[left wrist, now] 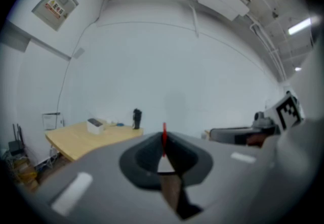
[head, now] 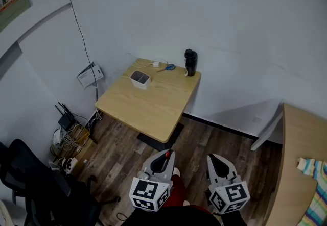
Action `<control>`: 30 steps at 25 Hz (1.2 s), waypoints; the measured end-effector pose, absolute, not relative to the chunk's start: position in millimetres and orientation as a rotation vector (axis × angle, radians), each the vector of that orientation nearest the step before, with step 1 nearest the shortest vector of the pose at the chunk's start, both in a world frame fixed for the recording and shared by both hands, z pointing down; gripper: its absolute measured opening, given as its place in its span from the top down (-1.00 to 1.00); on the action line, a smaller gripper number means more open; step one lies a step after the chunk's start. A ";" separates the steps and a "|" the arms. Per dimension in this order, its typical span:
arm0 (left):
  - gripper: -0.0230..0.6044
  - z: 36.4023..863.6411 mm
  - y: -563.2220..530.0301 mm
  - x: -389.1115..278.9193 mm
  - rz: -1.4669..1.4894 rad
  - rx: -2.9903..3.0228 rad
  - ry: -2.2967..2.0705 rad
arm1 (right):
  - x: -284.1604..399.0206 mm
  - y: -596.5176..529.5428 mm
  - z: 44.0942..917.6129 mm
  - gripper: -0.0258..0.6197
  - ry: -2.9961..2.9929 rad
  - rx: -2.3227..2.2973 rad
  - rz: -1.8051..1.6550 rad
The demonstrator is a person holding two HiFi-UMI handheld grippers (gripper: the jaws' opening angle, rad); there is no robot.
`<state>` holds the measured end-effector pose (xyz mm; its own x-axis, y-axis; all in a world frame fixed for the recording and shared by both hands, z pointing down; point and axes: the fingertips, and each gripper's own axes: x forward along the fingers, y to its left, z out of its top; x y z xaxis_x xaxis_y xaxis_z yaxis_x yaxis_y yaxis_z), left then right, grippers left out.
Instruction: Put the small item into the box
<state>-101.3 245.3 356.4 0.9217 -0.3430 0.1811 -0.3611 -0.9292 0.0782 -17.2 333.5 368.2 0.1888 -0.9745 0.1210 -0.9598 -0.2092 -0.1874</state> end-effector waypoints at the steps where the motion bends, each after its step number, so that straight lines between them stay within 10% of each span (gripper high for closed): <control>1: 0.89 356.5 241.8 -99.8 0.249 2.970 -0.554 | -13.6 331.5 369.7 0.90 1.924 -2.366 -0.335; 30: 0.89 366.2 19.7 -40.5 0.193 2.832 -0.832 | 67.8 97.0 378.0 0.90 2.165 -2.276 -0.417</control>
<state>-40.5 19.7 366.2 0.8348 -0.5219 0.1754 -0.5457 -0.8264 0.1387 67.8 97.0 378.0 0.0319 -0.9778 0.2073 -0.9849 -0.0661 -0.1601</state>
